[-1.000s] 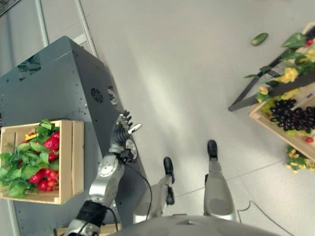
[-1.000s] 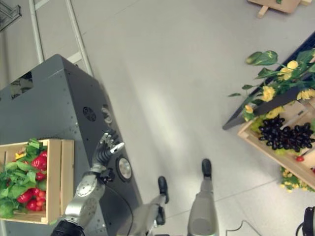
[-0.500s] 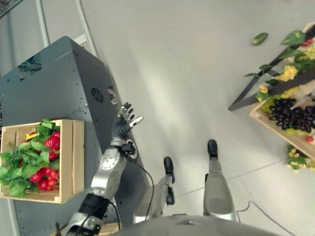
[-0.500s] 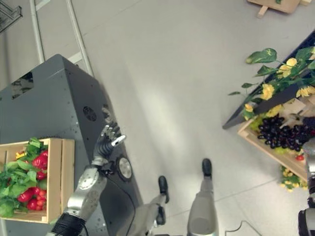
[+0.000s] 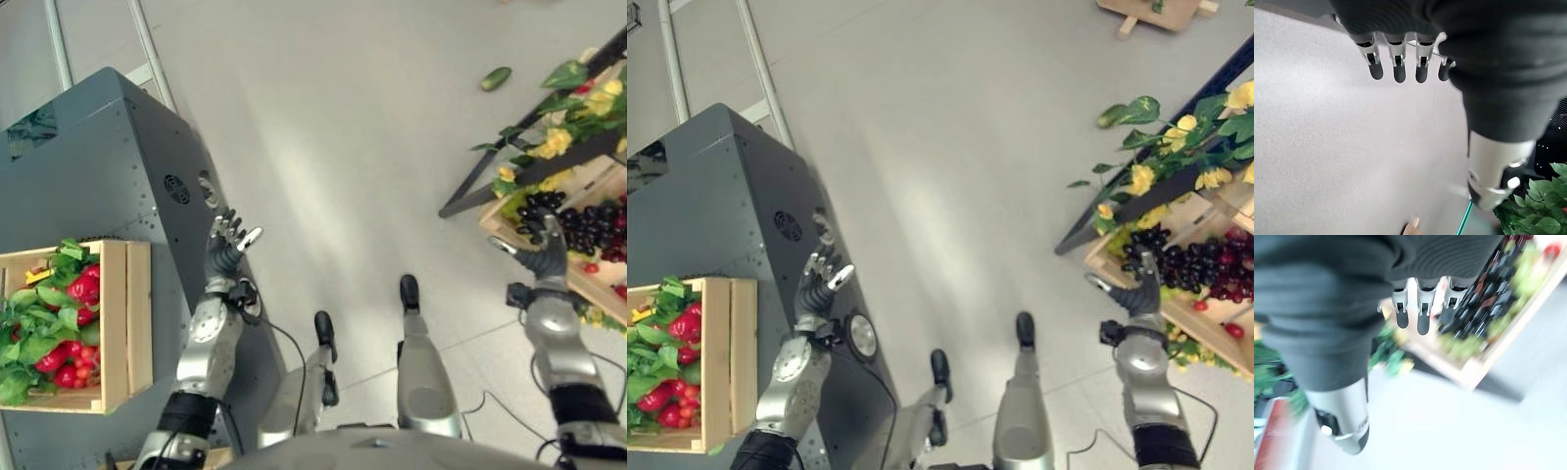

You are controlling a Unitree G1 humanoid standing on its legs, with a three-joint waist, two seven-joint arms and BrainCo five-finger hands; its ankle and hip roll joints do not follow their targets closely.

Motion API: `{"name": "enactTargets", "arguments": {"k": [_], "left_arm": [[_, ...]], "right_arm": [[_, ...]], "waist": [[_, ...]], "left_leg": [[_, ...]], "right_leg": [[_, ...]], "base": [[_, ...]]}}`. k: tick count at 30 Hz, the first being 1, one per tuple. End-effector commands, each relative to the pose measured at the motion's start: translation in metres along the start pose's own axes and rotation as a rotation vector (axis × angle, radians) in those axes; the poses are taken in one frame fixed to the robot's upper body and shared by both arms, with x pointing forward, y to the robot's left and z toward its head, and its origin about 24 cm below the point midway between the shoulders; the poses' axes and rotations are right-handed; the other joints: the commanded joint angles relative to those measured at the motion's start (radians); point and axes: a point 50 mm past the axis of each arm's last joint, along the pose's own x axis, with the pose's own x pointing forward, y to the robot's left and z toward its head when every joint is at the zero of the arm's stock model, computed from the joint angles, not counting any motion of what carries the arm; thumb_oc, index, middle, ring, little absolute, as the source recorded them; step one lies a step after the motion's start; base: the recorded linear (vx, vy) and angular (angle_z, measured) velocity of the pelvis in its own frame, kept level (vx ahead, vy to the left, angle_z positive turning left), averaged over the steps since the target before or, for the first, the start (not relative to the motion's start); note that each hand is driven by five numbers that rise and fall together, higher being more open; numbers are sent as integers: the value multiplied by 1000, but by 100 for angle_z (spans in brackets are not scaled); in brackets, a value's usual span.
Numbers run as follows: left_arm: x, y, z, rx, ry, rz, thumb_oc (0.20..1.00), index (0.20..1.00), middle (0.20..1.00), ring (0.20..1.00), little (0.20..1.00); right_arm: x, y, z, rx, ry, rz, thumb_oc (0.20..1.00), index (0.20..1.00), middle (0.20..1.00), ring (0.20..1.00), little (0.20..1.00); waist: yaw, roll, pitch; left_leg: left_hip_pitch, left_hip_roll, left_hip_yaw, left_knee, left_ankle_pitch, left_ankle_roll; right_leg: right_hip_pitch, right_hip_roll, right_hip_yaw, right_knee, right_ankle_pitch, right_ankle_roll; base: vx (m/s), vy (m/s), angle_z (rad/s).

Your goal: Pick up the fruits from the basket on one side to the basket on the other side

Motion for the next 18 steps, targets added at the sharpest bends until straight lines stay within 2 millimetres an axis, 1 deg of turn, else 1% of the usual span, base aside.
{"name": "enactTargets", "arguments": {"k": [1, 4, 5, 6, 7, 8, 9, 10, 13, 14, 15, 16, 17, 18], "left_arm": [[0, 16, 4, 11, -56, 65, 1000, 1000, 1000, 1000, 1000], [2, 16, 4, -4, -65, 77, 1000, 1000, 1000, 1000, 1000], [2, 17, 4, -5, -65, 77, 1000, 1000, 1000, 1000, 1000], [2, 17, 3, -24, -68, 89, 1000, 1000, 1000, 1000, 1000], [2, 17, 4, -36, -70, 94, 1000, 1000, 1000, 1000, 1000], [2, 17, 4, -37, -70, 94, 1000, 1000, 1000, 1000, 1000], [2, 18, 3, -45, -69, 103, 1000, 1000, 1000, 1000, 1000], [1, 19, 2, -53, -69, 108, 1000, 1000, 1000, 1000, 1000], [1, 18, 2, -74, -76, 117, 1000, 1000, 1000, 1000, 1000], [1, 18, 3, -74, -77, 118, 1000, 1000, 1000, 1000, 1000], [3, 16, 3, -70, -82, 123, 1000, 1000, 1000, 1000, 1000], [3, 16, 3, -70, -83, 124, 1000, 1000, 1000, 1000, 1000], [5, 14, 2, -66, -80, 123, 1000, 1000, 1000, 1000, 1000], [5, 13, 0, -59, -69, 118, 1000, 1000, 1000, 1000, 1000]], "right_arm": [[-6, 1, 14, -2, -113, 50, 1000, 1000, 1000, 1000, 1000], [-10, 20, 26, -33, -178, 164, 1000, 1000, 1000, 1000, 1000], [-10, 20, 26, -33, -179, 164, 1000, 1000, 1000, 1000, 1000], [-11, 32, 33, -19, -212, 224, 1000, 1000, 1000, 1000, 1000], [-12, 36, 37, -34, -233, 261, 1000, 1000, 1000, 1000, 1000], [-12, 37, 37, -34, -234, 262, 1000, 1000, 1000, 1000, 1000], [-13, 42, 42, -21, -250, 288, 1000, 1000, 1000, 1000, 1000], [-13, 46, 41, -12, -248, 316, 1000, 1000, 1000, 1000, 1000], [-13, 65, 50, -5, -280, 398, 1000, 1000, 1000, 1000, 1000], [-13, 66, 50, -5, -281, 399, 1000, 1000, 1000, 1000, 1000], [-12, 75, 55, -1, -301, 418, 1000, 1000, 1000, 1000, 1000], [-12, 75, 55, -1, -302, 418, 1000, 1000, 1000, 1000, 1000], [-11, 76, 58, -8, -316, 406, 1000, 1000, 1000, 1000, 1000], [-11, 75, 58, -26, -320, 400, 1000, 1000, 1000, 1000, 1000]], "waist": [[11, -52, -107], [21, -57, -123], [20, -57, -122], [27, -59, -130], [28, -60, -131], [27, -59, -131], [32, -60, -134], [34, -60, -136], [61, -62, -142], [57, -62, -142], [83, -69, -149], [79, -69, -150], [81, -70, -151], [81, -70, -156]], "left_leg": [[-9, 59, -11, 37, -47, -59], [4, 76, -10, 44, -47, -69], [5, 76, -10, 44, -47, -69], [11, 84, -10, 49, -47, -74], [15, 90, -11, 53, -47, -77], [16, 90, -12, 53, -47, -78], [17, 95, -14, 57, -46, -81], [18, 100, -18, 60, -43, -85], [9, 123, -36, 59, -14, -102], [9, 124, -39, 57, -13, -103], [-17, 151, -48, 43, 38, -122], [-19, 151, -52, 41, 39, -123], [-35, 163, -14, 44, 64, -120], [-37, 170, 29, 45, 68, -117]], "right_leg": [[-28, -9, 18, 58, -126, 47], [-6, 6, 7, 62, -143, 40], [-5, 6, 6, 61, -143, 40], [4, 15, 0, 66, -153, 35], [10, 20, -6, 68, -160, 31], [11, 21, -7, 69, -160, 30], [16, 25, -11, 69, -164, 27], [24, 31, -18, 65, -168, 23], [41, 53, -47, 46, -174, 12], [42, 54, -50, 45, -174, 12], [55, 68, -94, 28, -181, 7], [55, 68, -99, 27, -182, 7], [63, 53, -134, 27, -187, 7], [64, 39, -166, 30, -190, 9]], "base": [[6, -45, 3], [9, -71, 1], [26, -107, -1], [22, -93, 4], [22, -94, 4], [10, -78, 4], [8, -73, 5], [5, -121, 5], [-20, -140, 6], [-133, -225, 29], [-118, -162, 39], [-183, -177, 67], [-101, -36, 81], [-133, -76, 147]]}}
